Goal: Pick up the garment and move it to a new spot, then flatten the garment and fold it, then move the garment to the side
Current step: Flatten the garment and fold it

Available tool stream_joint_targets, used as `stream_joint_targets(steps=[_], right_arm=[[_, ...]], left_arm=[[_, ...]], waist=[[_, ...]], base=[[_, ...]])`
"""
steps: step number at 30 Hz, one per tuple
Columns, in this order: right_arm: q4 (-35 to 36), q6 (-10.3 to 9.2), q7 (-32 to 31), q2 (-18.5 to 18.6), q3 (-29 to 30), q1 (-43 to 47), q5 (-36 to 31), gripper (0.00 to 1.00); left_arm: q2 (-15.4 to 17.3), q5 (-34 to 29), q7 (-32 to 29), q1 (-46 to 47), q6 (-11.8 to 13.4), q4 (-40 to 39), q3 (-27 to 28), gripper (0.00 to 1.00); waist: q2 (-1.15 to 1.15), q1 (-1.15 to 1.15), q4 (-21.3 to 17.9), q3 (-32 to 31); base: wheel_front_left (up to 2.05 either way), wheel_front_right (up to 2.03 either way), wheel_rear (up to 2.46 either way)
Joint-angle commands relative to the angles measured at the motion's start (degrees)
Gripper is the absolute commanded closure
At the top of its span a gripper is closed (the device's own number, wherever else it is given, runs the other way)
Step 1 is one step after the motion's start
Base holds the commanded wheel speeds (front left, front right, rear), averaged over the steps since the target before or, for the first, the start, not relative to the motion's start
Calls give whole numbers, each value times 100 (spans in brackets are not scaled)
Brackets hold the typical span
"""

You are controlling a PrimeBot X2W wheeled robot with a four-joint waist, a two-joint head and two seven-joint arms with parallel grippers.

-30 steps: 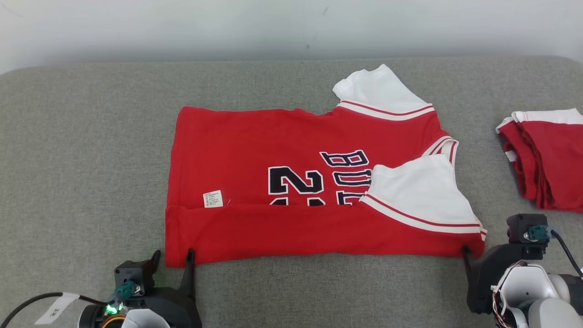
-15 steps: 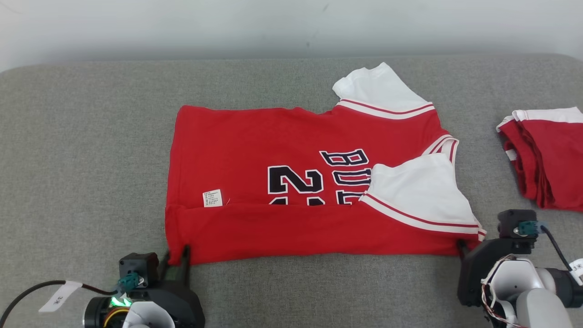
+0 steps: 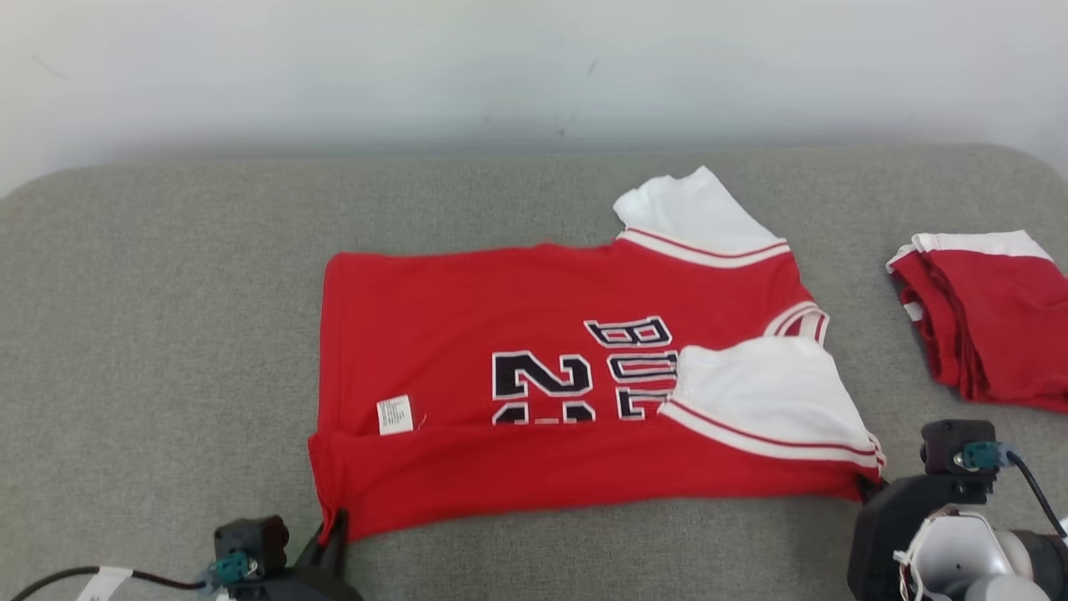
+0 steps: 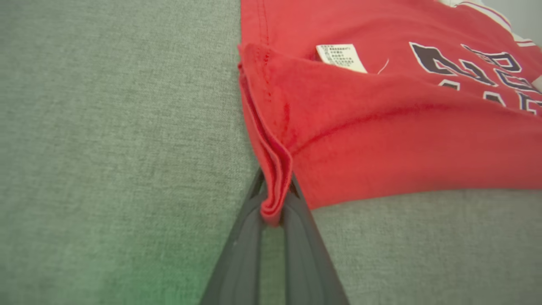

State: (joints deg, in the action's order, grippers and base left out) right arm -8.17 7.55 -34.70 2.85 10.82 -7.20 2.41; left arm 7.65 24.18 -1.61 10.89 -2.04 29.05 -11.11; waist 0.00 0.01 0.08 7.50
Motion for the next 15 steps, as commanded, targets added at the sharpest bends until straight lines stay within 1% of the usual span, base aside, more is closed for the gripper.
stream_joint_targets(steps=[1,4,6,10,15], right_arm=[[175,-16,-78,7,38,203,31,100],[516,-16,-251,7,82,491,157,100],[752,-16,-375,7,90,708,323,100],[1181,-16,-607,8,157,1127,444,100],[1365,-16,-756,9,137,1476,640,100]], left_arm=[[46,60,-61,-210,-9,-75,17,100],[87,165,-109,-430,2,-317,69,100],[115,224,-161,-589,38,-501,96,100],[193,291,-384,-923,130,-906,147,100],[295,300,-644,-1278,282,-1371,151,100]], waist=[[0,-1,-8,-111],[0,-1,-5,-191],[0,-1,1,-224],[0,-1,7,-238],[0,-1,-2,-192]], base=[[0,0,0],[0,0,0],[0,0,0],[0,0,0],[0,0,0]])
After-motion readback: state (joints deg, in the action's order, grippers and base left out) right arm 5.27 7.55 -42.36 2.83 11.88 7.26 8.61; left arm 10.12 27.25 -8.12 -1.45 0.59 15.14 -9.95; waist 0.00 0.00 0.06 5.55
